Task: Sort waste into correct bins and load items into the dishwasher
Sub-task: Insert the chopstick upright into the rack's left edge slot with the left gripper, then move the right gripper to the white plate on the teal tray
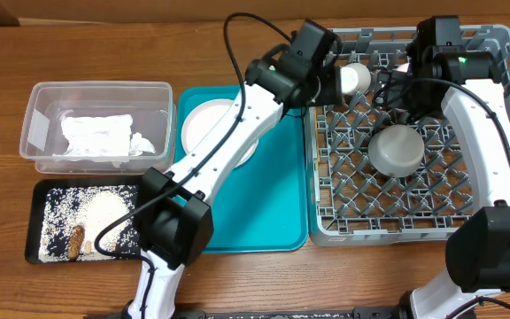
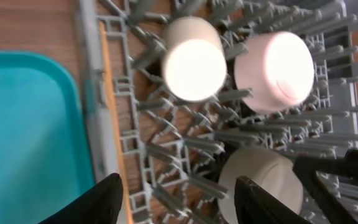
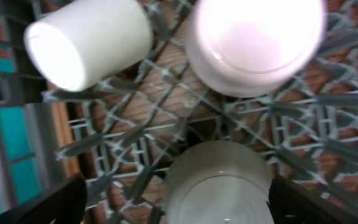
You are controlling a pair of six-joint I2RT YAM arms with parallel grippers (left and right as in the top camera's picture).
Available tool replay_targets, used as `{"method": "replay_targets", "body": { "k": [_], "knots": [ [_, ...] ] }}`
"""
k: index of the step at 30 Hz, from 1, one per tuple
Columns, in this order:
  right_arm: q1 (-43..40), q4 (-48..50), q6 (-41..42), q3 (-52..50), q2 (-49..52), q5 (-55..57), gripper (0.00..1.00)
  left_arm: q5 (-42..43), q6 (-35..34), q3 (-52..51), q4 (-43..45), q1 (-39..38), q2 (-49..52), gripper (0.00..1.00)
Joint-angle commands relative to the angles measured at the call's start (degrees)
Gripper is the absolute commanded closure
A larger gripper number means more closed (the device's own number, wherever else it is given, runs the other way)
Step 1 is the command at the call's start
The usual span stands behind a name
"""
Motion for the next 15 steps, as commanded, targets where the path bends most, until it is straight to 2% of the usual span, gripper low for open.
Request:
{"method": "replay_targets", "body": {
  "k": [1,4,7,11,15],
  "knots": [
    [-0.1,1.8,-0.1,1.6,-1.8,-18.5,0.05,0.3,3.0,4.7,-2.5,6.6,-2.7,0.40],
    [0.6,5.1,-0.4,1.6,-1.8,-35.5,0.07,1.0,3.0,7.1,-5.8,13.2,-5.3,0.40],
    [3.3,9.0,-0.4,1.6,-1.8,-43.2,0.07,2.3,3.3,8.2,-7.8,20.7,-8.3,0.39],
    [10.9,14.3,-0.3,1.6,-1.4,-42.0,0.08,6.3,3.4,8.3,-10.6,32.4,-12.4,0.35],
    [21.9,18.1,-0.4,1.6,0.1,-32.2,0.08,11.3,4.7,8.3,-15.2,44.0,-14.7,0.34]
  ]
}}
